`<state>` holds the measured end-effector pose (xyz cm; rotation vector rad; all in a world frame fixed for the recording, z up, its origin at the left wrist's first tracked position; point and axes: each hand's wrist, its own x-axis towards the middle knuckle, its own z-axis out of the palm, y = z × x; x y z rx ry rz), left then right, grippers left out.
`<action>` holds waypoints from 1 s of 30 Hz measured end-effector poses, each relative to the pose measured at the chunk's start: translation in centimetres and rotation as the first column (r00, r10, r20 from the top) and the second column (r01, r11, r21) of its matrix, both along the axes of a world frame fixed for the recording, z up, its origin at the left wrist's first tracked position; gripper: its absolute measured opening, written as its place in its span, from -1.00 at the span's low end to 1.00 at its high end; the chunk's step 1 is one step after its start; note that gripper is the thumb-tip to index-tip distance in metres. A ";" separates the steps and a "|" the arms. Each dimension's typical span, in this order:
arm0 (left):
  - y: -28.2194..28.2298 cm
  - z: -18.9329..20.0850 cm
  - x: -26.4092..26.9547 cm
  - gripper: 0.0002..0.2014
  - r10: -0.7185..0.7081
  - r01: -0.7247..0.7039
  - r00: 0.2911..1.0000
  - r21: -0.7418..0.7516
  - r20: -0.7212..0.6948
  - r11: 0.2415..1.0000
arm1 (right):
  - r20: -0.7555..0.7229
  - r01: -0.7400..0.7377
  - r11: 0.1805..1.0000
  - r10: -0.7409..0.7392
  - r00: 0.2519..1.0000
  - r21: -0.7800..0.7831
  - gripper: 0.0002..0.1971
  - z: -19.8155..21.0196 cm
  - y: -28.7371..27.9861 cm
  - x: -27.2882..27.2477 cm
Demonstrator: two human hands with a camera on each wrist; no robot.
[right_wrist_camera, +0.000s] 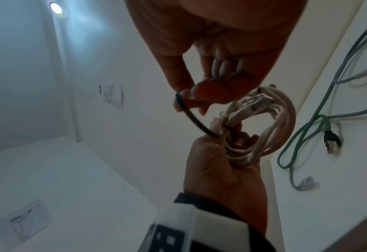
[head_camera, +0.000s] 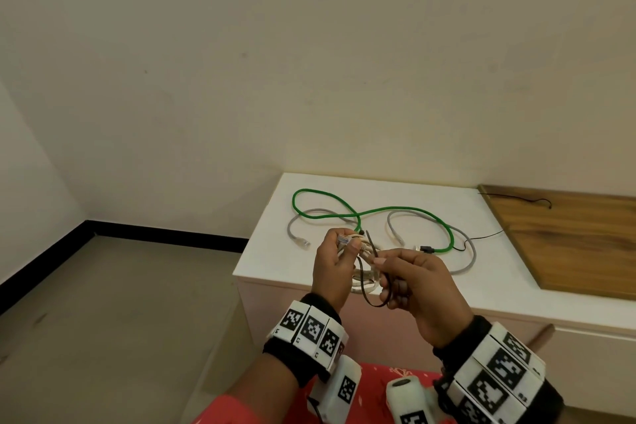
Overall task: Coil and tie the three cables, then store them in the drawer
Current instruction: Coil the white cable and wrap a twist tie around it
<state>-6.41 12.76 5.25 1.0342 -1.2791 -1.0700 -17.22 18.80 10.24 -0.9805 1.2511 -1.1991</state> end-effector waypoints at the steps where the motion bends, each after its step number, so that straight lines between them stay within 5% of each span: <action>1: 0.1 0.1 0.0 -0.79 -0.001 0.001 1.000 -0.002 0.001 1.000 | 0.001 0.002 1.000 -0.002 1.000 0.009 -0.88 0.1 -0.1 0.0; 10: 0.3 0.3 0.0 -0.95 -0.034 0.033 0.999 -0.069 -0.023 0.997 | 0.035 0.046 0.996 -0.049 0.998 0.081 -0.81 0.5 -0.7 0.1; 30: 0.4 0.2 0.0 -0.91 -0.080 0.077 0.996 -0.095 -0.029 0.992 | 0.094 0.062 0.993 -0.072 0.993 0.103 -0.78 0.3 -1.1 0.0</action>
